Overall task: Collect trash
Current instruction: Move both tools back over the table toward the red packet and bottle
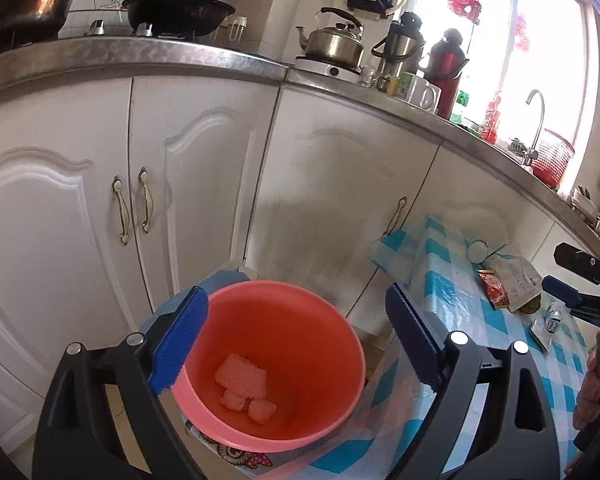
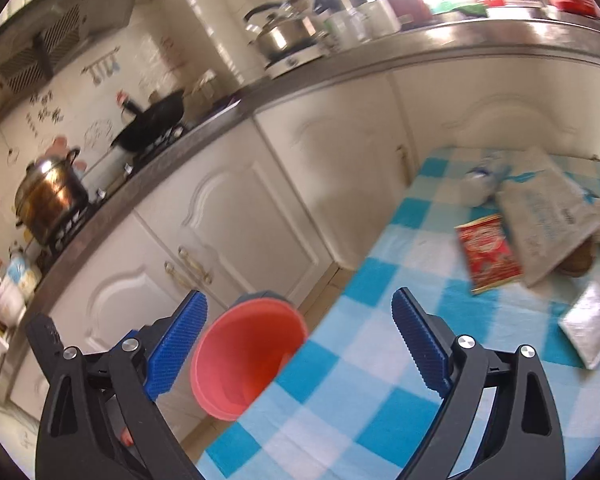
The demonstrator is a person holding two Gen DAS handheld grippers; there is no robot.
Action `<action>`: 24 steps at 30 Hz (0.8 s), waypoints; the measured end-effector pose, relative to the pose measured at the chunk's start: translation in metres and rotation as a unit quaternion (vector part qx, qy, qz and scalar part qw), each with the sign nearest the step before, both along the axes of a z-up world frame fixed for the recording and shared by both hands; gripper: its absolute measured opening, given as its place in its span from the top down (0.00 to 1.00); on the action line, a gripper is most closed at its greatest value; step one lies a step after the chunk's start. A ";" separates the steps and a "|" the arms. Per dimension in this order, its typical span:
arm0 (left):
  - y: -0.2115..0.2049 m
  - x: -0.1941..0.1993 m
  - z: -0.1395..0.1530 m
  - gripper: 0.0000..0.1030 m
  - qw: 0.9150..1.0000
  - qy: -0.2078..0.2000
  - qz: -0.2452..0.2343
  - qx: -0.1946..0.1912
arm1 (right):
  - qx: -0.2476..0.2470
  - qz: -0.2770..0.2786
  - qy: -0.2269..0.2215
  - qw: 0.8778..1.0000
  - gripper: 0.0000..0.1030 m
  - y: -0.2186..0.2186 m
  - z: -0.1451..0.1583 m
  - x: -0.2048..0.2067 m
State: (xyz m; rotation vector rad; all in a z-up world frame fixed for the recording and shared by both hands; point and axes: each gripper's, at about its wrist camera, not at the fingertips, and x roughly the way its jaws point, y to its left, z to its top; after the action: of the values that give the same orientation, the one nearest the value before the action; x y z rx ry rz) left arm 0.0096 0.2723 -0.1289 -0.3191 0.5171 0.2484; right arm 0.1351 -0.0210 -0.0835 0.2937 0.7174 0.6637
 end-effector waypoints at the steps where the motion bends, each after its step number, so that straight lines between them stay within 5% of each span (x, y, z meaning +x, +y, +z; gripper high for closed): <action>1: -0.009 0.002 0.004 0.12 1.000 0.003 -0.006 0.010 | 0.009 -0.013 -0.004 1.000 0.10 -0.014 0.003 0.001; 7: -0.066 0.012 0.023 0.12 0.996 0.012 -0.055 0.064 | 0.058 -0.100 -0.015 0.993 0.09 -0.103 0.013 0.009; 18: -0.143 0.035 0.028 0.12 0.987 0.043 -0.136 0.076 | 0.111 -0.245 0.018 0.963 0.09 -0.250 -0.011 0.023; 24: -0.180 0.051 0.027 0.12 0.979 0.060 -0.174 0.085 | 0.101 -0.283 0.058 0.952 0.09 -0.292 -0.038 0.035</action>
State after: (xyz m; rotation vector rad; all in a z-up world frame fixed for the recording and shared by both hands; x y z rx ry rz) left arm 0.0601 0.0923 -0.1015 -0.0446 0.6562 -0.0297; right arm 0.1705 -0.3129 -0.1215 0.7023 0.6342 0.1703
